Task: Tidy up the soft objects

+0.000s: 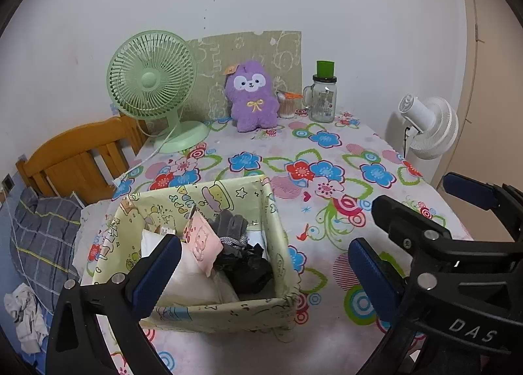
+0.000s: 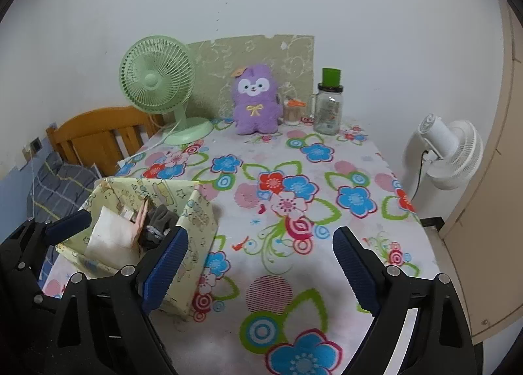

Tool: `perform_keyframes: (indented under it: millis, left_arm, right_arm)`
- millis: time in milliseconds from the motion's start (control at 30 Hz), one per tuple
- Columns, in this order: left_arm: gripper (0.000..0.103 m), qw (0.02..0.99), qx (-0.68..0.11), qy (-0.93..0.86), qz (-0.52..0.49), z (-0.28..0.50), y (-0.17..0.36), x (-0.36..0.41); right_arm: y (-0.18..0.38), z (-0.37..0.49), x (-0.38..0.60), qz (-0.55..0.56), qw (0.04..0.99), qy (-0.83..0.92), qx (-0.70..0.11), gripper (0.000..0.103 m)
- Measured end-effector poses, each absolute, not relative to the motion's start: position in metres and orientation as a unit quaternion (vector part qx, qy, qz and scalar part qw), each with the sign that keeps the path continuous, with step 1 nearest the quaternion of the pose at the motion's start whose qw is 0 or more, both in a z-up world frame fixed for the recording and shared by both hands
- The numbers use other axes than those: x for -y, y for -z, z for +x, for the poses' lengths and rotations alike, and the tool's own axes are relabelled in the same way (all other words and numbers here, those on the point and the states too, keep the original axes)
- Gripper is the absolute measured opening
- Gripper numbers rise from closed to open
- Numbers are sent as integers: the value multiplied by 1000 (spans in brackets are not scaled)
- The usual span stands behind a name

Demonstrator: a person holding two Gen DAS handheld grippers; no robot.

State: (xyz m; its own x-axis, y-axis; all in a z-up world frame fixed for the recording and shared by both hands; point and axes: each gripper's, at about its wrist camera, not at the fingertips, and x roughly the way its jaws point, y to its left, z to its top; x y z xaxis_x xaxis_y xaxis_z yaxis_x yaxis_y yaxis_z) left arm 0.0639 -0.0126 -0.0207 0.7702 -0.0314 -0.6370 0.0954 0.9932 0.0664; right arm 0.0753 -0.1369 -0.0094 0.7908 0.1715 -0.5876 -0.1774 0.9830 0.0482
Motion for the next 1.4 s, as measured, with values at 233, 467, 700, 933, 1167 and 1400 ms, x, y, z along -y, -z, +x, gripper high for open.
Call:
perform_keyframes:
  millis: [233,467,700,933,1167,1400]
  left_arm:
    - [103,944,-326,32,48,53,11,23]
    - [103,949,-310,28,49,41,-1,29]
    - [103,954,-291,29,57,28,-15,36]
    - [103,959,-277,25,49,19,-27,35]
    - [103,964,-263,18,42,9,-35,31]
    - [103,969,-246,6,33,-1,-41,27]
  right_arm:
    - [1,61,158,4,953,-79,-292,96]
    - [-7,50,174,11,959,-69,-276,96]
    - [-19,36,187,18,965,-59,-256,96]
    - [-30,21,200,24,971,-47,-232,100]
    - [-37,7,208,25,977,-39,-210,101]
    - [-40,0,211,21,979,-35,-201,102]
